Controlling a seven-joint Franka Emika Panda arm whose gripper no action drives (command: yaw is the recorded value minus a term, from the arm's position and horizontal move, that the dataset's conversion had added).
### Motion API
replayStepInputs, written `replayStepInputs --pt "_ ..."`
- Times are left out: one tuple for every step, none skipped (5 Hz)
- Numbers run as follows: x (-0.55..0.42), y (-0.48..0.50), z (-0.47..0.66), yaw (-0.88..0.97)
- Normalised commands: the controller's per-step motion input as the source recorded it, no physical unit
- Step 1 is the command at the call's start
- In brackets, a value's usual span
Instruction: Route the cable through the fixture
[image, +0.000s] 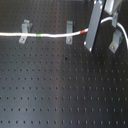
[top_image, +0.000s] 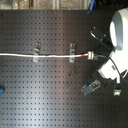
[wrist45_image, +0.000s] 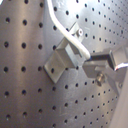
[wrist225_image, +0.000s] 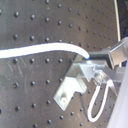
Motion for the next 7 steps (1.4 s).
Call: replayStepInputs --pt "-0.182 -0.08 0.05 0.0" --pt "-0.142 0.049 0.02 0.11" --pt "-0.109 0.109 0.09 0.47" --pt "-0.1 -0.056 0.16 0.37" --pt "-0.177 -0.118 0.19 0.08" --pt "-0.249 -0.151 0.21 0.0" --pt "-0.223 -0.136 0.25 0.0"
